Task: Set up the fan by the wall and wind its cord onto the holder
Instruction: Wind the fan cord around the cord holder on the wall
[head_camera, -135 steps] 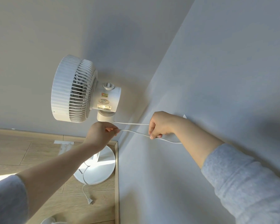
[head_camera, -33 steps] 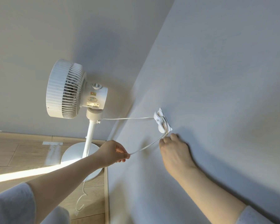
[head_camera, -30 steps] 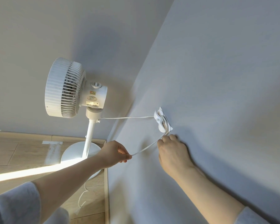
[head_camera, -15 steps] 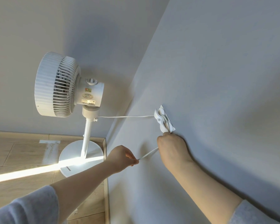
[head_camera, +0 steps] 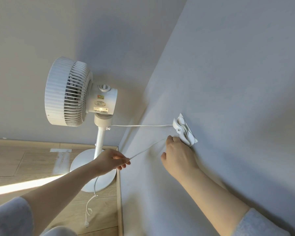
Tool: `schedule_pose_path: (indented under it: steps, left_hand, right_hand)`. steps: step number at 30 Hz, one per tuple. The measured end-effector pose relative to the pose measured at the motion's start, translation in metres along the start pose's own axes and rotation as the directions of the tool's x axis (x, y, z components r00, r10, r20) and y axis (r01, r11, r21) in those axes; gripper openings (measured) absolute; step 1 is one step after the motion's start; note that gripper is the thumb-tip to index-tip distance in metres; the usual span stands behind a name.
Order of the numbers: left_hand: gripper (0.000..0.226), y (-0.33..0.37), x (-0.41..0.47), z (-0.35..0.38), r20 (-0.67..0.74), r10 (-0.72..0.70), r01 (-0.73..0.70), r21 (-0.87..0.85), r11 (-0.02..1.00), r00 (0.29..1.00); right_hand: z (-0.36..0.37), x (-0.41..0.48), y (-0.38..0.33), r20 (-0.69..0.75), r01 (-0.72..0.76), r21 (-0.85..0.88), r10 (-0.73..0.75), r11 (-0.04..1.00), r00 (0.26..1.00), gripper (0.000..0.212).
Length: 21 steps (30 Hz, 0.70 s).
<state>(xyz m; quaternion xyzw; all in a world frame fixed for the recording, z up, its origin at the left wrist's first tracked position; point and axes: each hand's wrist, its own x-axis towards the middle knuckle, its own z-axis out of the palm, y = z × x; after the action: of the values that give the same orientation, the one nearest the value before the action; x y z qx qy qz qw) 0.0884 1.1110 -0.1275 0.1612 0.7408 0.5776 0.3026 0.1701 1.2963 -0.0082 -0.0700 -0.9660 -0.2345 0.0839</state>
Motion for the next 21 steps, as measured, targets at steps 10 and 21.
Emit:
schedule_pose_path:
  steps: [10, 21]
  left_hand:
    - [0.012, 0.007, 0.024, -0.020, -0.283, -0.020, 0.020, -0.002, 1.000, 0.959]
    - [0.013, 0.009, 0.053, -0.025, -0.437, 0.073, -0.032, 0.102, 0.994, 0.897]
  right_hand:
    - [-0.019, 0.048, -0.008, 0.200, -0.012, 0.152, -0.019, 0.988, 0.980, 0.006]
    - [-0.036, 0.099, -0.008, 0.509, 0.006, 0.321, -0.178, 0.947, 0.842, 0.024]
